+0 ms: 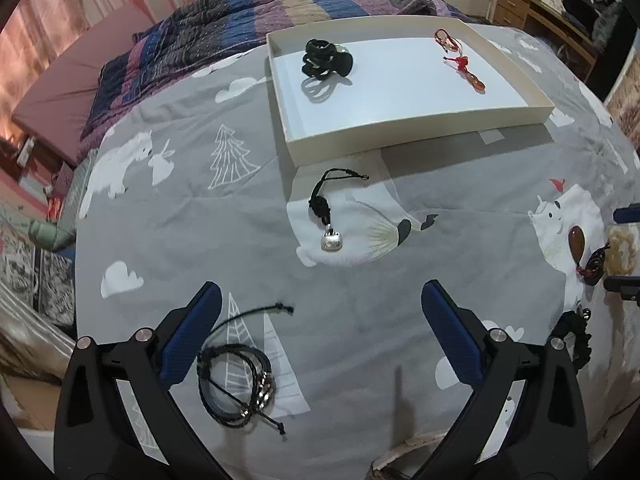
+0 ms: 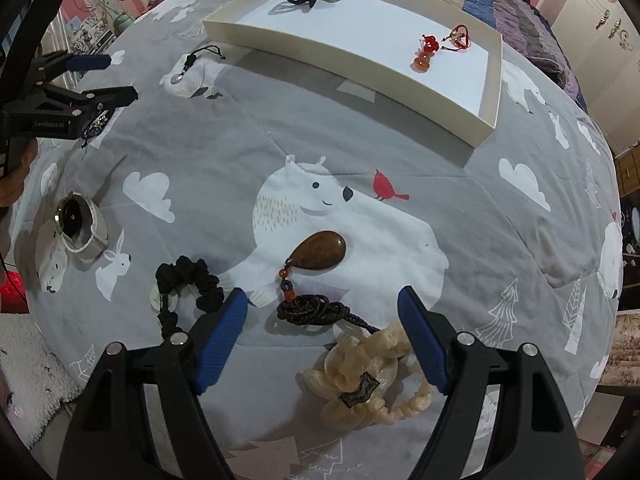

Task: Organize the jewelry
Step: 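Grasp the black cord silver-charm pendant with the left tool while the right tool grasps the brown teardrop pendant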

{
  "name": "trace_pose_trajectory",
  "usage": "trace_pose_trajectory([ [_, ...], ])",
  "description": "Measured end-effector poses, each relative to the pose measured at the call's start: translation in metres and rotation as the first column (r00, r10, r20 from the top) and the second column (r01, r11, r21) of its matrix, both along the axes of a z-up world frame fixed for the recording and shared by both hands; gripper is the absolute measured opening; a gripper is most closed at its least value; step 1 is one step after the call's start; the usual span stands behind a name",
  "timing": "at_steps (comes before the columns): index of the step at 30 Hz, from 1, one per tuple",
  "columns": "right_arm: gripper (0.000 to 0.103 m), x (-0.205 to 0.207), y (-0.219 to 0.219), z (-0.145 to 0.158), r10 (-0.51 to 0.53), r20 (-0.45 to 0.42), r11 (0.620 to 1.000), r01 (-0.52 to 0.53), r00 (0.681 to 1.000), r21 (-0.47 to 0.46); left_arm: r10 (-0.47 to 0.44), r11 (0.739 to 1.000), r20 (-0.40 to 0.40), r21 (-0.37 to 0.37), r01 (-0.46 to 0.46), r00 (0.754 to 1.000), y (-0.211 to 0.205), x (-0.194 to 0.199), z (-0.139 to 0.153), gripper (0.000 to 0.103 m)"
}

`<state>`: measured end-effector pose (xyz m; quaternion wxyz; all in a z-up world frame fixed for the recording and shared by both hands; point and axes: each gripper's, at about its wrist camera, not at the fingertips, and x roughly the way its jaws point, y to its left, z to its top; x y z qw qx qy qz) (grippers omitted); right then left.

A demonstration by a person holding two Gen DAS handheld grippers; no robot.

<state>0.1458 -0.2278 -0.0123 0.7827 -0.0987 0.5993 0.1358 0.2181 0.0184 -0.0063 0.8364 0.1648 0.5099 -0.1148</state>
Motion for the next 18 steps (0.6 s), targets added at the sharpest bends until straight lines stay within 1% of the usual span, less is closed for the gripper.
trace_pose_trajectory([
  [3, 0.078, 0.002, -0.001, 0.001, 0.001, 0.002, 1.0, -0.001, 1.0, 0.007, -0.009, 0.999, 0.029, 0.049, 0.008, 1.0, -0.004, 0.003, 0.001, 0.097],
  [5, 0.078, 0.002, -0.001, 0.001, 0.004, 0.004, 1.0, -0.004, 1.0, 0.009, -0.001, 0.995, 0.047, 0.101, -0.003, 0.999, -0.006, 0.006, 0.0, 0.097],
  [6, 0.078, 0.002, -0.002, 0.002, 0.003, 0.006, 1.0, -0.003, 1.0, 0.011, -0.002, 0.994, 0.047, 0.109, -0.003, 0.999, -0.006, 0.008, 0.0, 0.097],
  [13, 0.078, 0.004, -0.004, -0.002, 0.005, 0.001, 1.0, -0.005, 1.0, 0.004, 0.013, 0.991, 0.045, 0.132, -0.018, 0.999, -0.005, 0.019, -0.007, 0.097],
  [17, 0.078, 0.004, -0.003, -0.003, 0.013, 0.01, 0.999, -0.013, 1.0, -0.029, 0.006, 0.989, 0.05, 0.145, -0.013, 0.999, -0.006, 0.018, -0.006, 0.097],
  [18, 0.078, 0.004, -0.002, -0.002, 0.017, 0.021, 0.998, -0.016, 1.0, -0.058, 0.006, 0.989, 0.051, 0.146, -0.013, 0.999, -0.006, 0.018, -0.006, 0.097],
])
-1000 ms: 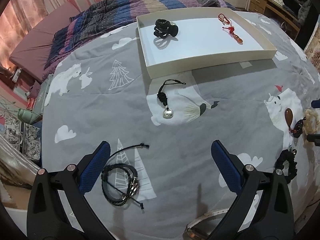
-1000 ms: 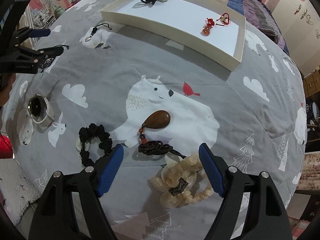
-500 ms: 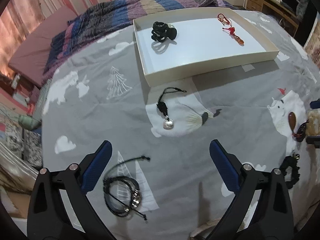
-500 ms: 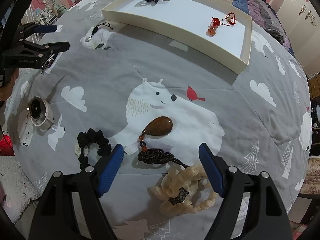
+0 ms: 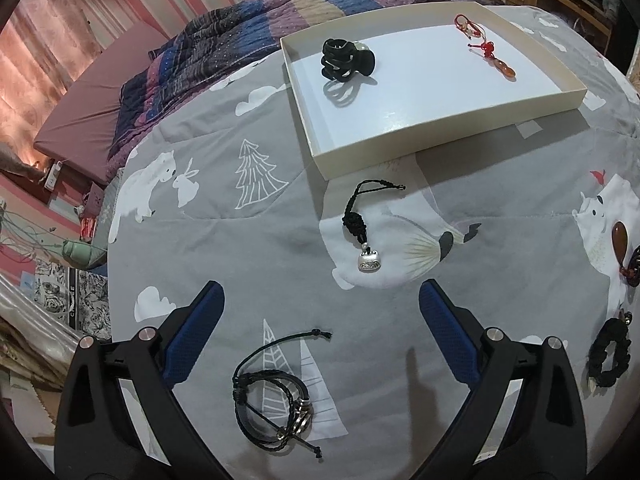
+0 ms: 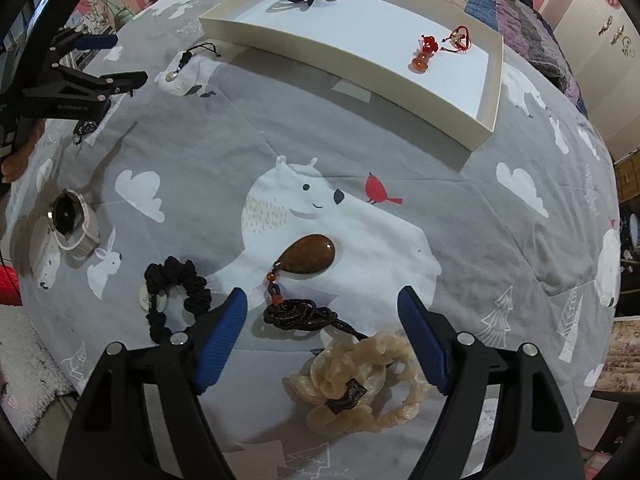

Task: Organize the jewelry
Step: 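Grasp the black cord silver-charm pendant with the left tool while the right tool grasps the brown teardrop pendant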

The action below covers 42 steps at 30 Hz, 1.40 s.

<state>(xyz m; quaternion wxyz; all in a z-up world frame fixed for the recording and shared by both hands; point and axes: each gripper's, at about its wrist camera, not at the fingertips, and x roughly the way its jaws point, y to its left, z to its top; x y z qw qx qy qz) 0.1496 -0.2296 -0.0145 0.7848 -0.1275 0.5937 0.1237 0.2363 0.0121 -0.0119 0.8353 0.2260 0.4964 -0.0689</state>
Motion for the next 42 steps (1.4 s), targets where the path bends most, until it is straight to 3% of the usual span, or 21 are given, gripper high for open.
trace_pose_trajectory([
  [5, 0.078, -0.001, 0.007, 0.002, 0.034, 0.032, 0.992, -0.03, 0.999, -0.119, -0.006, 1.0, 0.008, 0.002, 0.006, 1.0, -0.002, -0.002, 0.002, 0.097],
  [12, 0.075, -0.001, 0.025, 0.001, 0.135, -0.01, 0.971, -0.134, 0.991, -0.199, -0.018, 1.0, 0.009, 0.003, 0.018, 1.0, -0.005, -0.001, 0.001, 0.097],
  [16, 0.063, -0.004, 0.032, -0.005, 0.175, -0.067, 0.961, -0.185, 0.982, -0.205, -0.029, 1.0, 0.007, 0.009, 0.028, 1.0, -0.009, 0.004, -0.001, 0.097],
  [24, 0.059, -0.001, 0.044, -0.014, 0.235, -0.136, 0.952, -0.256, 0.962, -0.166, -0.057, 0.998, 0.003, 0.002, 0.057, 0.998, -0.016, 0.021, -0.003, 0.097],
  [26, 0.047, 0.004, 0.043, -0.018, 0.238, -0.156, 0.951, -0.263, 0.959, -0.162, -0.064, 0.998, -0.001, 0.0, 0.064, 0.998, -0.019, 0.025, -0.005, 0.097],
  [31, 0.032, 0.014, 0.04, -0.024, 0.24, -0.178, 0.953, -0.266, 0.954, -0.145, -0.081, 0.997, 0.003, -0.001, 0.081, 0.997, -0.028, 0.038, -0.011, 0.097],
  [34, 0.029, 0.016, 0.041, -0.024, 0.25, -0.179, 0.95, -0.277, 0.952, -0.144, -0.084, 0.996, -0.001, -0.01, 0.084, 0.996, -0.032, 0.048, -0.016, 0.096],
  [38, 0.026, 0.017, 0.043, -0.023, 0.255, -0.177, 0.95, -0.28, 0.951, -0.139, -0.081, 0.997, -0.058, -0.024, 0.079, 0.995, -0.033, 0.063, -0.029, 0.074],
  [42, 0.024, 0.018, 0.039, -0.023, 0.255, -0.176, 0.951, -0.28, 0.951, -0.133, -0.067, 0.998, -0.092, -0.028, 0.064, 0.994, -0.033, 0.075, -0.041, 0.069],
])
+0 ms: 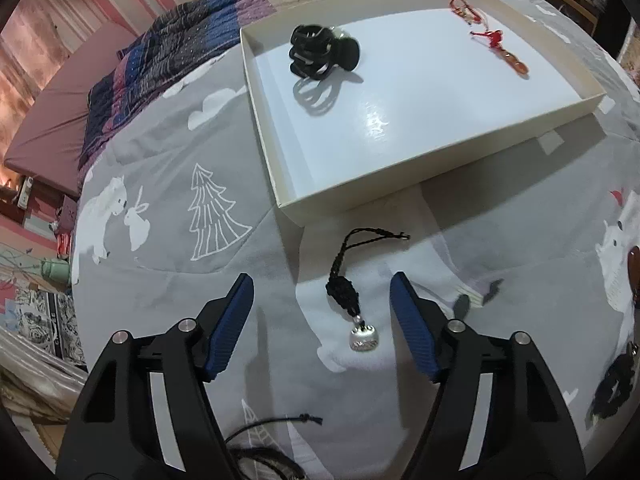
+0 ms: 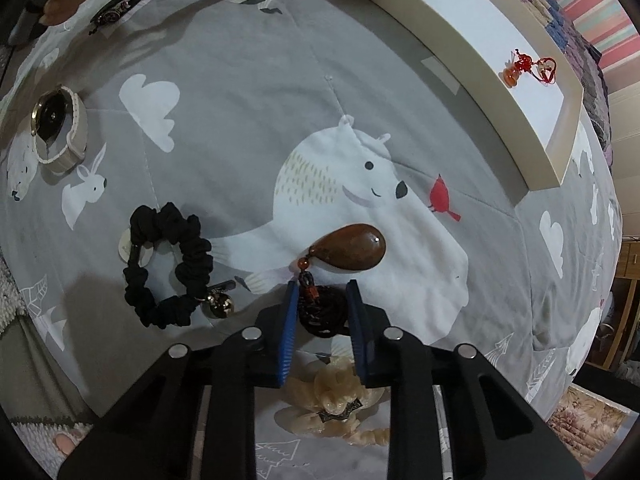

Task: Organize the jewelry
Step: 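Grasp the black cord silver-charm pendant with the left tool while the right tool grasps the brown teardrop pendant, then carry both pendants over the white tray with both tools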

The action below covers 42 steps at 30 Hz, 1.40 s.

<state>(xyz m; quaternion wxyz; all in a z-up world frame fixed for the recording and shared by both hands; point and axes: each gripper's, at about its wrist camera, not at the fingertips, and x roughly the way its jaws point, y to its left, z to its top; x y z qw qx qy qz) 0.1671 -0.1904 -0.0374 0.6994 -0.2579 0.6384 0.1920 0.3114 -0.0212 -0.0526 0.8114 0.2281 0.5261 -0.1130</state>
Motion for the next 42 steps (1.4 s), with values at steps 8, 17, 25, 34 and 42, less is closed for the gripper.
trace_pose_trajectory([
  [8, 0.022, -0.008, -0.004, -0.002, 0.01, 0.014, 1.0, -0.01, 1.0, -0.007, -0.042, 0.998, -0.02, -0.055, 0.041, 0.999, -0.009, -0.001, -0.004, 0.028],
  [17, 0.02, -0.017, -0.001, 0.001, 0.003, 0.06, 1.0, -0.001, 0.998, -0.029, -0.053, 0.999, -0.016, 0.001, 0.053, 0.998, -0.03, -0.014, -0.007, 0.011],
  [25, 0.019, -0.027, -0.007, 0.015, -0.028, 0.096, 0.999, 0.03, 0.995, -0.029, -0.026, 0.999, 0.019, -0.028, 0.027, 0.999, -0.027, -0.025, 0.01, 0.01],
  [34, 0.019, -0.016, -0.032, 0.057, -0.164, 0.178, 0.985, 0.154, 0.97, 0.073, -0.002, 0.987, 0.063, -0.157, 0.012, 0.998, -0.034, -0.052, 0.053, 0.01],
  [42, 0.019, 0.003, -0.053, 0.107, -0.269, 0.279, 0.953, 0.213, 0.922, 0.216, 0.01, 0.963, 0.101, -0.27, 0.018, 0.995, -0.04, -0.053, 0.09, 0.01],
])
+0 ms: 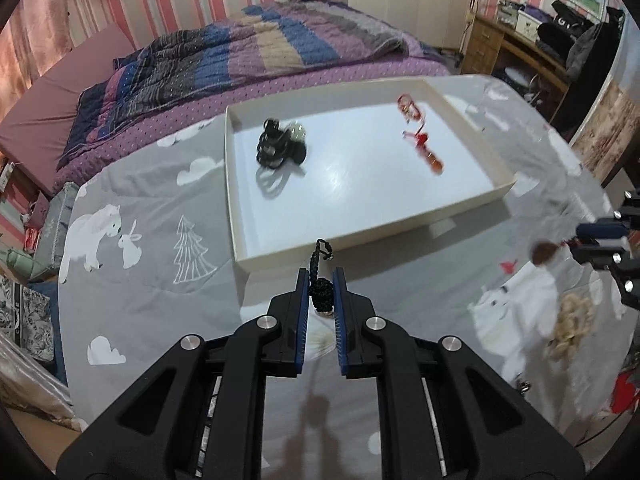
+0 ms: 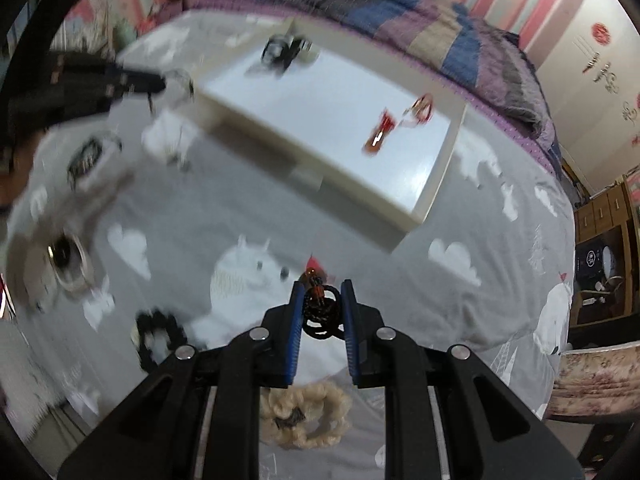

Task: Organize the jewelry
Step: 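Carry both pendants over the white tray with both tools, then open both tools to drop the pendants into the tray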

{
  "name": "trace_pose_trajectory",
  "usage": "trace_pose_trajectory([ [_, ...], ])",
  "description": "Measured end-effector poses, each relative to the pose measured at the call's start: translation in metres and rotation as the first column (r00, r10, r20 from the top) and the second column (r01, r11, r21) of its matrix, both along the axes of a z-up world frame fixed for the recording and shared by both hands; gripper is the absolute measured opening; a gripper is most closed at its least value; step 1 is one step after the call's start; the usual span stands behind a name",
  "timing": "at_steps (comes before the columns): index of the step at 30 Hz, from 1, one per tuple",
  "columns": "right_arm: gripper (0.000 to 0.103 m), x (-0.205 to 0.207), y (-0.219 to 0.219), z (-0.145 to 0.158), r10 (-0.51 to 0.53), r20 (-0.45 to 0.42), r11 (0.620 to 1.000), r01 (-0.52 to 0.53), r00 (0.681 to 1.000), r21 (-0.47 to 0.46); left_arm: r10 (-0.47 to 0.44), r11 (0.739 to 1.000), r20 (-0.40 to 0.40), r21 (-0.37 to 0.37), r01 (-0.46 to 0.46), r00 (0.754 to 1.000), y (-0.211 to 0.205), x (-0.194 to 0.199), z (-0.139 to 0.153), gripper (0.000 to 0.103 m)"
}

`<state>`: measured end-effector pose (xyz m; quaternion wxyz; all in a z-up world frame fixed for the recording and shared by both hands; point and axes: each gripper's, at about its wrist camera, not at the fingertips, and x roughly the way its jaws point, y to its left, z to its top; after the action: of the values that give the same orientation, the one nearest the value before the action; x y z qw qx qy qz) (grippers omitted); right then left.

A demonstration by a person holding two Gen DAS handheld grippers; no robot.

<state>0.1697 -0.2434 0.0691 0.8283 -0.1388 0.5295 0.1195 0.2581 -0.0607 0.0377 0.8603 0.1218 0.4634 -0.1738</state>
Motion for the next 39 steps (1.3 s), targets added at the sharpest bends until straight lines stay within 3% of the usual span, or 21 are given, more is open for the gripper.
trace_pose_trajectory([
  [4, 0.019, 0.031, -0.011, 0.017, -0.054, 0.053, 0.996, 0.05, 0.997, 0.074, 0.002, 0.999, 0.021, -0.032, -0.001, 1.0, -0.005, 0.007, 0.014, 0.01],
  [9, 0.019, 0.084, -0.013, 0.017, -0.126, 0.088, 0.987, 0.116, 0.988, 0.115, 0.045, 0.991, -0.013, -0.126, -0.046, 0.999, -0.012, 0.046, 0.02, 0.01],
  [14, 0.019, 0.146, -0.014, 0.007, -0.236, 0.117, 0.966, 0.22, 0.965, 0.133, 0.113, 0.984, -0.037, -0.132, -0.116, 0.993, -0.025, 0.104, 0.008, 0.01],
  [23, 0.019, 0.239, -0.033, -0.032, -0.388, 0.087, 0.895, 0.352, 0.918, 0.273, 0.237, 0.958, -0.097, -0.141, -0.249, 0.967, -0.046, 0.202, -0.034, 0.01],
  [31, 0.019, 0.276, -0.045, -0.075, -0.436, 0.046, 0.849, 0.394, 0.899, 0.352, 0.262, 0.955, -0.124, -0.107, -0.275, 0.957, -0.062, 0.235, -0.065, 0.01],
  [37, 0.021, 0.282, -0.04, -0.094, -0.42, 0.029, 0.86, 0.387, 0.907, 0.332, 0.253, 0.962, -0.12, -0.077, -0.263, 0.96, -0.07, 0.238, -0.074, 0.013],
  [39, 0.022, 0.28, -0.04, -0.093, -0.419, 0.032, 0.865, 0.388, 0.908, 0.319, 0.251, 0.963, -0.115, -0.07, -0.26, 0.961, -0.072, 0.237, -0.072, 0.023],
])
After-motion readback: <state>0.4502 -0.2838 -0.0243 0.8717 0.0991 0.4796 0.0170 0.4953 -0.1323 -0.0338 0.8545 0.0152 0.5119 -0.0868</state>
